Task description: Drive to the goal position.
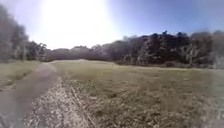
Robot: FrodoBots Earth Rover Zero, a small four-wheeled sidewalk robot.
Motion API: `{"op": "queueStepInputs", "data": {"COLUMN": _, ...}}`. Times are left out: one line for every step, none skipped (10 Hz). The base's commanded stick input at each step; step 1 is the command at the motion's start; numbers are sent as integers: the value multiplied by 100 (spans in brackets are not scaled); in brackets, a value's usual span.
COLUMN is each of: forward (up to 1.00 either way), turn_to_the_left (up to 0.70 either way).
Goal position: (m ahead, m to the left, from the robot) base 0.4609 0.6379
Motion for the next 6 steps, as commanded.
{"op": "queueStepInputs", "data": {"forward": 0, "turn_to_the_left": 50}}
{"op": "queueStepInputs", "data": {"forward": 0, "turn_to_the_left": 50}}
{"op": "queueStepInputs", "data": {"forward": 0, "turn_to_the_left": 50}}
{"op": "queueStepInputs", "data": {"forward": 0, "turn_to_the_left": 50}}
{"op": "queueStepInputs", "data": {"forward": 0, "turn_to_the_left": 50}}
{"op": "queueStepInputs", "data": {"forward": 0, "turn_to_the_left": 50}}
